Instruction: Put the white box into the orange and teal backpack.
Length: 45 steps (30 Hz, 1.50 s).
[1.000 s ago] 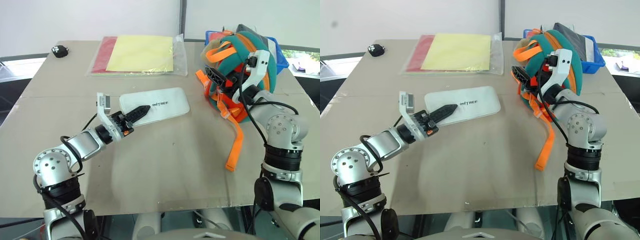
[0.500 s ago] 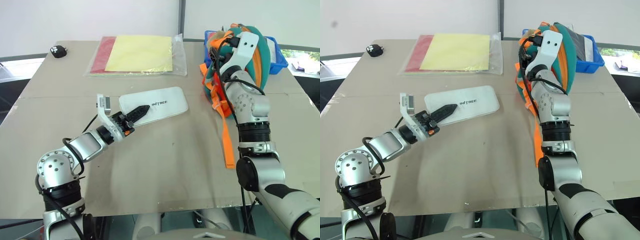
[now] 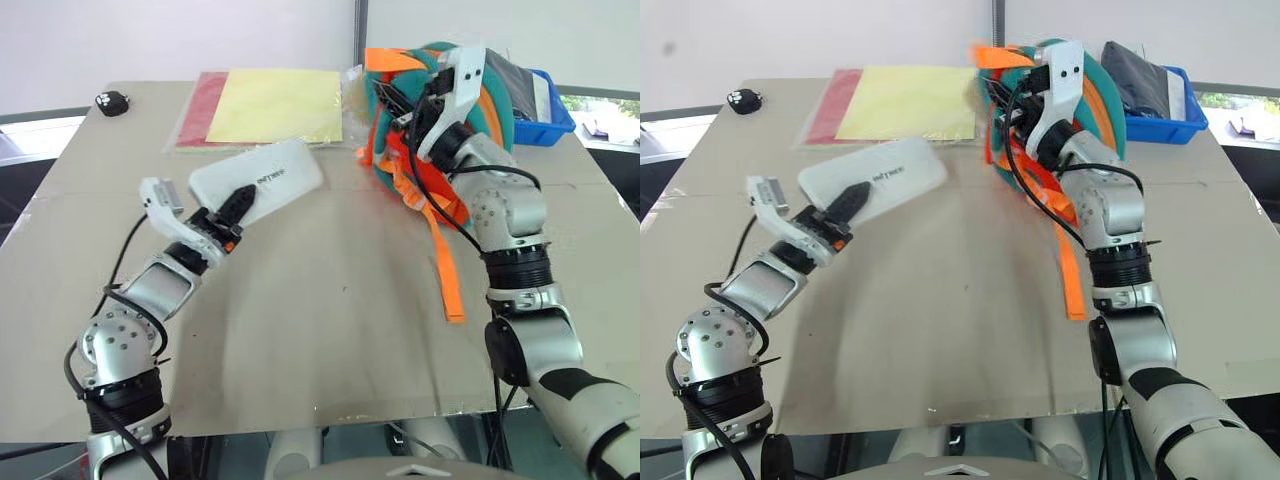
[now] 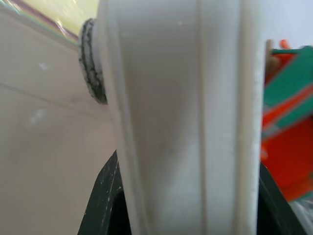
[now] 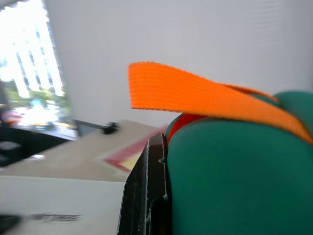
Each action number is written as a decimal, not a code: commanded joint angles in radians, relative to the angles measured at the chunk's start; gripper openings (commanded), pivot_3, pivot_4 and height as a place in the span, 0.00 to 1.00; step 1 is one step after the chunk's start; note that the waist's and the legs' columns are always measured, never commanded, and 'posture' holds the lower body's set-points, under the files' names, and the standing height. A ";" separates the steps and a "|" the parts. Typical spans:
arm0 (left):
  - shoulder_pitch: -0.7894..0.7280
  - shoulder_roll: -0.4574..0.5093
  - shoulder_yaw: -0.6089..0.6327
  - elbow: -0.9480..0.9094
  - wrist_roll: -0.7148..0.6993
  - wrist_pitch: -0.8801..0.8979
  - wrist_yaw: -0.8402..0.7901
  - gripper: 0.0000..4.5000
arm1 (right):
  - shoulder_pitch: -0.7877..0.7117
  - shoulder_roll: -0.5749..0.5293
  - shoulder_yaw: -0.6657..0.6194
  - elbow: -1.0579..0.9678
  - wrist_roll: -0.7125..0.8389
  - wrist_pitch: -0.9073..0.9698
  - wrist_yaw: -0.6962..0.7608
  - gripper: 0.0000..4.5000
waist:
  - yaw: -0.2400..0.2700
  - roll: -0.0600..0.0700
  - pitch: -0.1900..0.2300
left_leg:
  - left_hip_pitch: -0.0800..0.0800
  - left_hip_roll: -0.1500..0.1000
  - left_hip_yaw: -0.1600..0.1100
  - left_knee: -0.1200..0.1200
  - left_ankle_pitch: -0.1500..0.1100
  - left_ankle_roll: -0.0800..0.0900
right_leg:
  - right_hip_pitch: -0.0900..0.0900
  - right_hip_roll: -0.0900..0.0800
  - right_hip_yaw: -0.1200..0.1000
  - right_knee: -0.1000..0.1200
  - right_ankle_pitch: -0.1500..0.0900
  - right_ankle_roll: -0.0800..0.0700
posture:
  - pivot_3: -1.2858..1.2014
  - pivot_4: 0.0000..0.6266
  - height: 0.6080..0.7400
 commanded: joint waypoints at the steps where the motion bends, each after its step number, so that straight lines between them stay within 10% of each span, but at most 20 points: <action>1: 0.035 0.021 0.072 -0.061 0.014 -0.096 -0.132 0.25 | 0.027 -0.083 -0.025 -0.236 0.195 0.146 0.132 0.01 | 0.003 0.000 0.000 | 0.000 0.000 0.000 -0.001 0.000 0.000 | 0.000 0.000 0.000 -0.001 0.000 0.000 | 0.52 0.24 1.00; 23: 0.242 0.408 0.364 -0.025 -0.267 0.108 -0.806 0.25 | 0.217 -0.336 -0.011 -0.348 0.305 0.304 0.323 0.01 | 0.006 -0.001 0.001 | 0.002 0.001 0.000 0.007 0.000 0.001 | 0.003 0.000 -0.003 0.000 -0.001 0.000 | 0.52 0.24 1.00; 36: 0.122 0.416 -0.095 -0.249 0.334 -0.291 -0.960 0.25 | 0.255 -0.346 -0.015 -0.436 0.370 0.331 0.322 0.01 | 0.035 -0.001 0.001 | 0.001 0.001 0.001 0.007 0.000 0.001 | 0.003 0.000 -0.002 -0.001 -0.002 -0.002 | 0.52 0.24 1.00; 45: -0.339 0.319 -0.477 -0.213 0.518 -0.034 -0.714 0.25 | 0.313 -0.334 0.044 -0.500 0.294 0.277 0.299 0.01 | 0.034 -0.001 0.001 | 0.000 0.001 -0.002 0.011 0.000 0.001 | 0.004 0.002 -0.003 0.000 0.000 0.001 | 0.52 0.24 1.00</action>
